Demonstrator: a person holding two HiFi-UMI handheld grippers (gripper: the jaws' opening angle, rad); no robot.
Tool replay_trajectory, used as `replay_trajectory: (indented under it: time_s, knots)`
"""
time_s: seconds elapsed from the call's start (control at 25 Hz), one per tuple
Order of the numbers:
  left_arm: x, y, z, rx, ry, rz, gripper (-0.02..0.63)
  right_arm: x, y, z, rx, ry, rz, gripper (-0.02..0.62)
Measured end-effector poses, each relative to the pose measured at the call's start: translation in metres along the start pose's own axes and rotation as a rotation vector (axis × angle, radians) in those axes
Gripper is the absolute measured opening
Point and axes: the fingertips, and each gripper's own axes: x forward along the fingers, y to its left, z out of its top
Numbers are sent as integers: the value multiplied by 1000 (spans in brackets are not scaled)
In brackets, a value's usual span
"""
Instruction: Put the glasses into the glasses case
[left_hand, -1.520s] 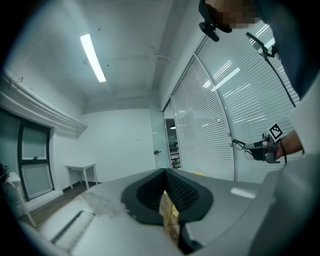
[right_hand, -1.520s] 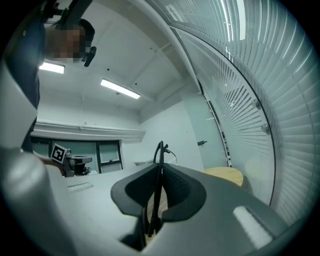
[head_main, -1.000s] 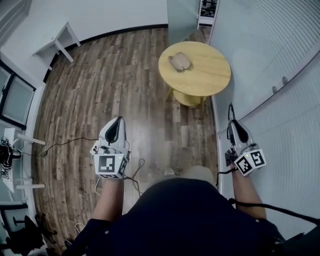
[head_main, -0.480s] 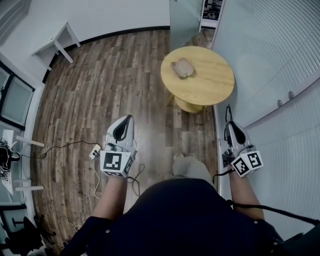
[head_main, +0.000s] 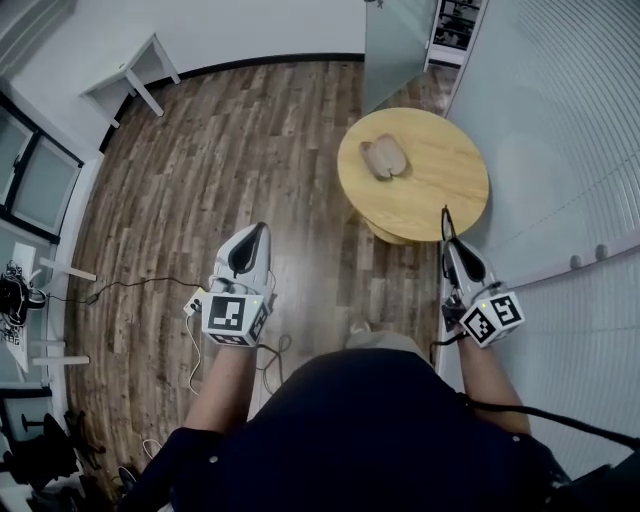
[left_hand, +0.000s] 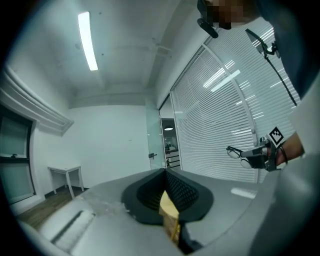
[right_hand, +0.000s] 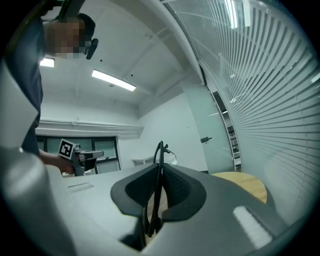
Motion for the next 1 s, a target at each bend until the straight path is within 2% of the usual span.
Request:
replay_trajectory:
  time_s: [0.2, 0.4, 0.6, 0.76, 1.0]
  knots:
    - [25, 4, 6, 10, 7, 32, 3, 37, -17, -11, 32, 59, 83, 34]
    - [30, 8, -13, 8, 55, 68, 3, 65, -25, -25, 40, 121, 143, 34]
    - [38, 28, -30, -16, 91, 80, 3, 92, -38, -34, 68, 140, 140, 34]
    - [67, 56, -33, -18, 76, 78, 3, 125, -48, -35, 58, 144, 130, 34]
    - [136, 97, -29, -22, 48, 7, 3, 184, -61, -29, 66, 152, 86, 34]
